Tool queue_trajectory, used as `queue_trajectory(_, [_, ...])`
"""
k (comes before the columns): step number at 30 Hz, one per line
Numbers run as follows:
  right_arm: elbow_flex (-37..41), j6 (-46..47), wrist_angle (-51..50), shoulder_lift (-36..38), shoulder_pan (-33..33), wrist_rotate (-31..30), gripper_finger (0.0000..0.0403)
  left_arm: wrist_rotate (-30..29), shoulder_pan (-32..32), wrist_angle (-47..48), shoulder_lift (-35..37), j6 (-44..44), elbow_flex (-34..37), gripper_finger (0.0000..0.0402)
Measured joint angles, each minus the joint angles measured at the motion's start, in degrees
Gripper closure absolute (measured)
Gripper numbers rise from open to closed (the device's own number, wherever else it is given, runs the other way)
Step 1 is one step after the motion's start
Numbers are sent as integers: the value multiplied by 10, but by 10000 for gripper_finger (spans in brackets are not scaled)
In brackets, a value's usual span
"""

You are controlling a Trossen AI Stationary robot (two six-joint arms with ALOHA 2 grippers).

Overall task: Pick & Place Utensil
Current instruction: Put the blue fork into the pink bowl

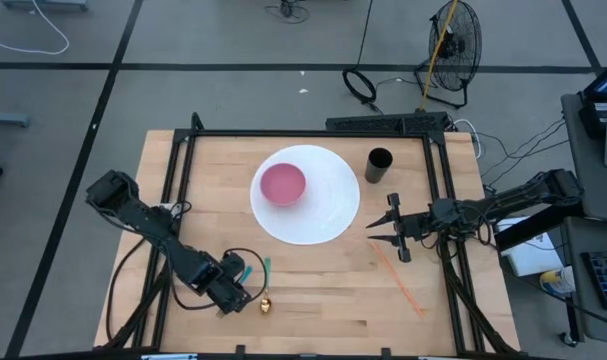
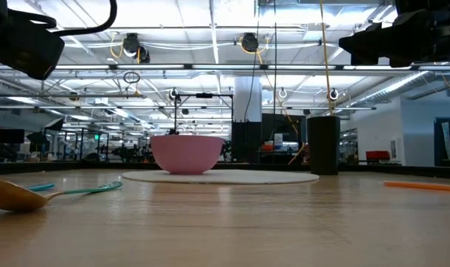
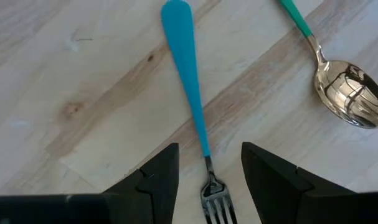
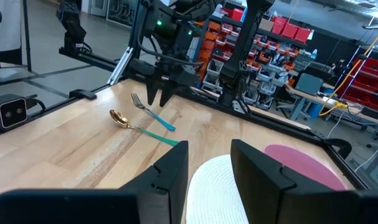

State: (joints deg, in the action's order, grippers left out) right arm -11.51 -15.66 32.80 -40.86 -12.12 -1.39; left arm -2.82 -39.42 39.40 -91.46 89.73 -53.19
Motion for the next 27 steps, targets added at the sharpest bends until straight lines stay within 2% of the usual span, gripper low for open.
queue_trajectory(9, [0, 0, 0, -1, 0, 0, 287, -9, 0, -16, -19, 6, -1, 225])
queue_trajectory(18, [0, 0, 0, -1, 0, 0, 287, 30, 2, -21, -51, 7, -1, 225])
queue_trajectory(27, [0, 0, 0, -1, 0, 0, 287, 27, 2, -21, -52, 14, -1, 225])
